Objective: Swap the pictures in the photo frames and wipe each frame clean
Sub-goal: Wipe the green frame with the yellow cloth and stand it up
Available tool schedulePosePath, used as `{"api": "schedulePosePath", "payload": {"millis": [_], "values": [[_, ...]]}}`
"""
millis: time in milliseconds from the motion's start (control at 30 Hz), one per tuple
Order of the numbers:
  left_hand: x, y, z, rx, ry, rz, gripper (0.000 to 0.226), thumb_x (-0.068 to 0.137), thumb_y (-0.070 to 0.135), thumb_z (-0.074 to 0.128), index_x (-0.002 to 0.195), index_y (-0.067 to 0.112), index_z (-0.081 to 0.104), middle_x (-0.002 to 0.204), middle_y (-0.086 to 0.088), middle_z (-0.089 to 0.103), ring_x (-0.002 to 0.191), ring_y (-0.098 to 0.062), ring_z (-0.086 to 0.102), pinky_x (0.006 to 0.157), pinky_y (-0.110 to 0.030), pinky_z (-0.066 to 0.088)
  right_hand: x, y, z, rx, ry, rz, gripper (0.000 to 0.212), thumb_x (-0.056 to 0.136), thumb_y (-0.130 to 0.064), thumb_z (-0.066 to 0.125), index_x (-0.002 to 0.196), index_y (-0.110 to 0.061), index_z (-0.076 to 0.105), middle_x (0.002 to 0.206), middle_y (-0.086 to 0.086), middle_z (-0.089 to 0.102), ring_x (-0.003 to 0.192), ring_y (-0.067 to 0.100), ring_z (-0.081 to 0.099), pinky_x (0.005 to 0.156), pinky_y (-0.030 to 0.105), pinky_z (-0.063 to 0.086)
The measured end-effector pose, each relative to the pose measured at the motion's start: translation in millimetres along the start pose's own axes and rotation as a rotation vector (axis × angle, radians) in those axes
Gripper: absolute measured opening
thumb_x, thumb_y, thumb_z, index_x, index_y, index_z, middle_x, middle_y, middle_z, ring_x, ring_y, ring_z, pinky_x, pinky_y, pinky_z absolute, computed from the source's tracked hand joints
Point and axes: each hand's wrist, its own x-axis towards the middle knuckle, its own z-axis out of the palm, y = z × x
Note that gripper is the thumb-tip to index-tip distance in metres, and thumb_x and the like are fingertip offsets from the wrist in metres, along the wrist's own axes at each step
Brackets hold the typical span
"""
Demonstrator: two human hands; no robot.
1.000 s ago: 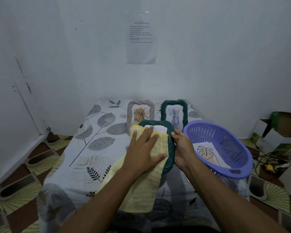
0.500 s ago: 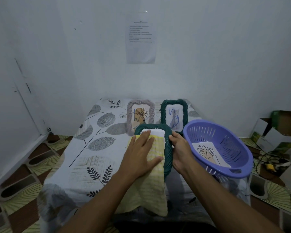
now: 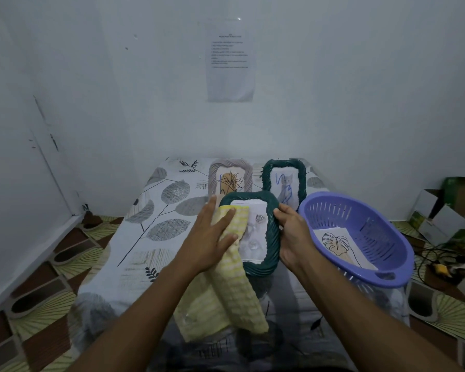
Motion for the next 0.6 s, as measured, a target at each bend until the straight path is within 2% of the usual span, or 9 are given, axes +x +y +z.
{"api": "schedulePosePath", "payload": {"millis": [133,200,267,333,433,533,600], "values": [[11.9,12.3,6.0,-0.097,0.101,-0.097,0.046,0.098,0.041,0.041,0.144,0.035,0.036,0.161,0.001,0.0,0.147,-0.016,0.008,0.111,-0.037,0.028,-3.6,2.6,-0.7,-0.002,-0.004,0.0,0.024,0.101,-0.006,0.042,0.114,-0.005,0.062,0.091,0.008,0.07,0.077,0.023,0.066,0.063,0.033,0.054],[13.8,17.7,6.4,-0.132,0.201,-0.105,0.037,0.099,0.029,0.045,0.136,0.031,0.051,0.158,0.0,0.019,0.142,-0.016,0.025,0.106,-0.035,0.034,-2.6,0.3,-1.5,-0.01,0.023,-0.016,0.022,0.101,-0.005,0.042,0.107,-0.007,0.063,0.088,0.007,0.07,0.075,0.022,0.065,0.063,0.033,0.053],[13.6,15.2,1.7,-0.121,0.297,-0.063,0.03,0.095,0.014,0.051,0.122,0.021,0.062,0.141,-0.005,0.049,0.125,-0.022,0.048,0.097,-0.028,0.039,0.2,-3.2,-3.7,-0.025,0.06,-0.029,0.021,0.1,-0.005,0.043,0.111,-0.007,0.062,0.094,0.01,0.07,0.079,0.025,0.066,0.069,0.036,0.055],[13.4,3.2,-10.4,-0.122,0.348,-0.081,0.029,0.089,0.002,0.055,0.111,0.014,0.069,0.113,-0.009,0.067,0.102,-0.027,0.062,0.085,-0.024,0.041,5.9,-5.7,-8.6,-0.025,0.103,-0.031,0.023,0.099,-0.007,0.045,0.117,-0.005,0.06,0.102,0.015,0.069,0.085,0.03,0.065,0.078,0.041,0.056],[12.1,-29.9,-39.3,-0.064,0.383,-0.143,0.03,0.081,-0.008,0.056,0.103,0.006,0.071,0.1,-0.014,0.071,0.092,-0.03,0.065,0.083,-0.026,0.042,11.1,-4.9,-13.6,-0.031,0.135,-0.023,0.024,0.1,-0.008,0.044,0.118,-0.006,0.06,0.104,0.015,0.069,0.087,0.032,0.065,0.077,0.042,0.055],[13.7,-65.0,-71.7,0.009,0.432,-0.092,0.034,0.074,-0.015,0.055,0.099,0.001,0.071,0.099,-0.017,0.07,0.092,-0.032,0.066,0.086,-0.025,0.041,13.6,3.8,-11.3,-0.067,0.132,-0.018,0.026,0.1,-0.009,0.044,0.119,-0.007,0.061,0.111,0.017,0.069,0.094,0.035,0.065,0.079,0.043,0.055],[11.1,-80.6,-84.2,0.024,0.463,-0.081,0.031,0.076,-0.012,0.055,0.1,-0.001,0.07,0.106,-0.019,0.068,0.097,-0.032,0.065,0.09,-0.025,0.04,14.9,9.8,-7.5,-0.058,0.125,-0.006,0.026,0.1,-0.009,0.044,0.12,-0.007,0.061,0.113,0.017,0.068,0.093,0.033,0.065,0.078,0.042,0.055]]}}
